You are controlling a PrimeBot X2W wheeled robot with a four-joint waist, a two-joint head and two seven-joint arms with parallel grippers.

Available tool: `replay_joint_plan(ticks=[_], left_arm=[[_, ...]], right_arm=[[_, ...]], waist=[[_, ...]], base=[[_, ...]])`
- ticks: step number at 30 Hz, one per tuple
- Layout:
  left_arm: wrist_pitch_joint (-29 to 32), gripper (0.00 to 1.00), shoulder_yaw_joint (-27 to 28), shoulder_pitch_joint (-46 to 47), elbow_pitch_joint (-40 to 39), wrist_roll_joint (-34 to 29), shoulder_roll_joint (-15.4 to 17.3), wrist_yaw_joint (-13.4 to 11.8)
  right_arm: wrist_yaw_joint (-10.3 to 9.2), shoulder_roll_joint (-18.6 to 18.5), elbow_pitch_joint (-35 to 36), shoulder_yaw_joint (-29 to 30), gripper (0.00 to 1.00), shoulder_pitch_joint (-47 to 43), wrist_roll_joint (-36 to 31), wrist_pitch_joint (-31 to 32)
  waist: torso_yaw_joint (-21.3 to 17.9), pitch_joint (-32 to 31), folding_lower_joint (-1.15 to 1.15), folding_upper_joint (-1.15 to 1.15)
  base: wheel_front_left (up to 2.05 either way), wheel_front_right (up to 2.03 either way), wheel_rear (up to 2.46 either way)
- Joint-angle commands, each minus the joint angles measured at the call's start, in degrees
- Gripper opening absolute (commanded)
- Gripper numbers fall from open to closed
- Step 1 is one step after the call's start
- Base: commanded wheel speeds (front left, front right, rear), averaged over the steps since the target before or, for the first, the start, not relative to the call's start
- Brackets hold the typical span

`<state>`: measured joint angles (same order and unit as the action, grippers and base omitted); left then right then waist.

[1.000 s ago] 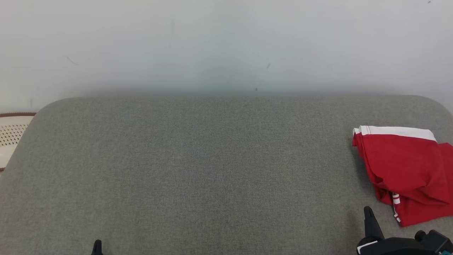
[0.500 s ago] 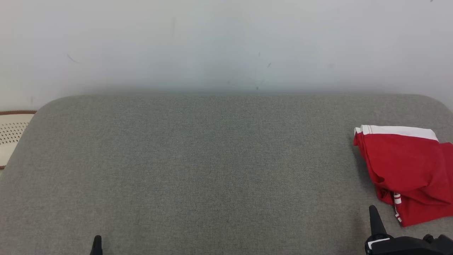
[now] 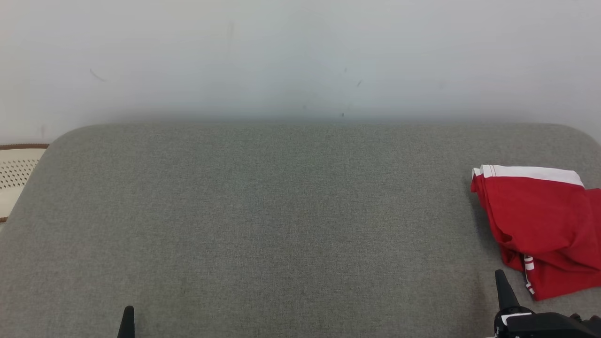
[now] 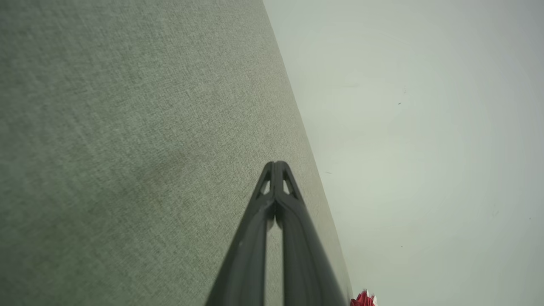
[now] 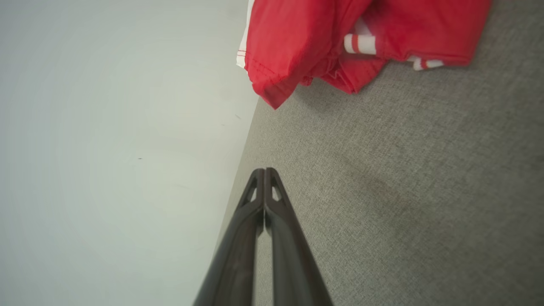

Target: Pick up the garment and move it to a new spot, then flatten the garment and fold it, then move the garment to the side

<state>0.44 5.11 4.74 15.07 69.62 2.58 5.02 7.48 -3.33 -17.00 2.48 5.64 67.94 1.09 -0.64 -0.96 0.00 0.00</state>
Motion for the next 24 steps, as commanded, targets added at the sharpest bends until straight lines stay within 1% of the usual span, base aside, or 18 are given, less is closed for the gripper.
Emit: replay_joint_plan(ticks=[1, 20, 24], left_arm=[[0.46, 0.00, 0.35, 0.76, -0.36, 1.89, 0.38, 0.53], [3.00, 0.00, 0.71, 1.50, -0.30, 11.86, 0.42, 1.53], [3.27, 0.00, 0.76, 1.69, -0.29, 13.16, 0.42, 1.56]], right_arm=[[0.01, 0.07, 0.74, 0.42, 0.00, 1.17, 1.89, 0.53], [0.02, 0.27, 1.39, 2.53, 0.00, 1.34, 12.58, 3.17], [0.02, 0.31, 1.49, 2.80, 0.00, 1.40, 13.92, 3.55]], waist=[[0.03, 0.04, 0.00, 0.00], [0.29, 0.52, 0.00, 0.00], [0.32, 0.59, 0.00, 0.00]], base=[[0.00, 0.00, 0.00], [0.00, 0.00, 0.00], [0.00, 0.00, 0.00]])
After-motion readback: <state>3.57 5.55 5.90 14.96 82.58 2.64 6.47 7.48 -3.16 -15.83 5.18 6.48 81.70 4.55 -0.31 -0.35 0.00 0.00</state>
